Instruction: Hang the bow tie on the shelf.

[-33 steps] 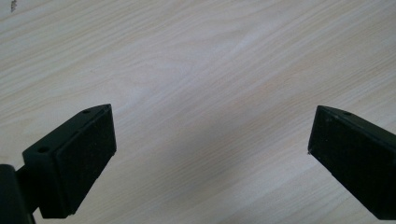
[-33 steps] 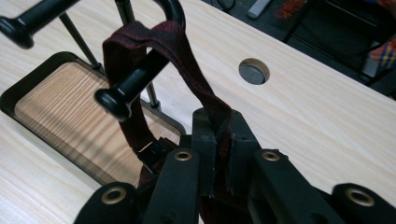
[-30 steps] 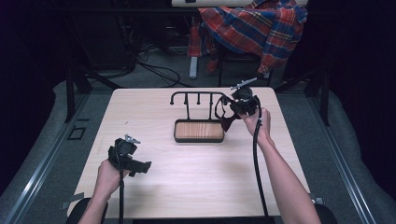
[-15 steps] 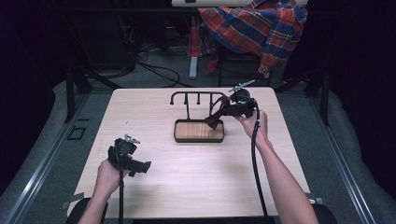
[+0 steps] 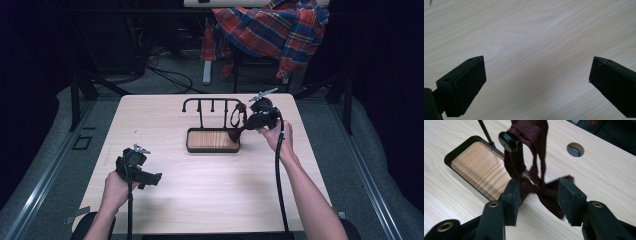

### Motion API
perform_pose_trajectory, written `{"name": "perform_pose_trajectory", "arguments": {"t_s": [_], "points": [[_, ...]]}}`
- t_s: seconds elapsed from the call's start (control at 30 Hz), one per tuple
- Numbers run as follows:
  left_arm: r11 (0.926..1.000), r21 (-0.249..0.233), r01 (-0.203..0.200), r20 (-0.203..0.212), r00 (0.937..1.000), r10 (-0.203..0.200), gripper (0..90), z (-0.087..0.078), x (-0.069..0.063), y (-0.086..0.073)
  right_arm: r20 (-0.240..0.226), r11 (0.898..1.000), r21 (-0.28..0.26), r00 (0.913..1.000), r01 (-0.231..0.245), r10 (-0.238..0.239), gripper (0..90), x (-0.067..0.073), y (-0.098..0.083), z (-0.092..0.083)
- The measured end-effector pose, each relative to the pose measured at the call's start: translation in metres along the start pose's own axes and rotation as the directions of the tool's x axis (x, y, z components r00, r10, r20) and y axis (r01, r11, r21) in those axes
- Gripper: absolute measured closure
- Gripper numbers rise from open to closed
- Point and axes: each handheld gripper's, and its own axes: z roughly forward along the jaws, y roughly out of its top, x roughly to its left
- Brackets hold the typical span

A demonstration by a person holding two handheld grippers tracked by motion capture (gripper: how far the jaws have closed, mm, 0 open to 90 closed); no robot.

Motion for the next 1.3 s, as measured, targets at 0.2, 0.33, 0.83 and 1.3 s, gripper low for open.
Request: {"name": "perform_pose_trajectory", "arguments": {"t_s": [0.2, 0.33, 0.83, 1.3], "points": [[1.0, -0.001, 0.0, 0.002, 1.0, 0.0, 1.0, 0.0, 0.0, 0.0, -0.01, 0.999, 0.011, 0.9994, 0.034, -0.034, 42.6, 0.004, -0.004, -0.012], [1.0, -0.001, 0.007, -0.001, 1.0, -0.007, 1.0, -0.001, 0.0, -0.001, -0.023, 0.997, 0.041, 0.9977, 0.065, -0.064, 38.6, 0.007, -0.006, -0.023], [0.9999, -0.006, 0.009, -0.001, 1.0, -0.009, 1.1, -0.001, 0.0, -0.001, -0.079, 0.991, 0.076, 0.9915, 0.11, -0.104, 20.1, 0.026, -0.027, -0.061], [0.9999, -0.006, 0.01, -0.001, 0.9999, -0.01, 1.1, -0.002, 0.001, -0.001, -0.086, 0.984, 0.143, 0.9916, 0.109, -0.097, 14.2, 0.027, -0.066, -0.065]]}}
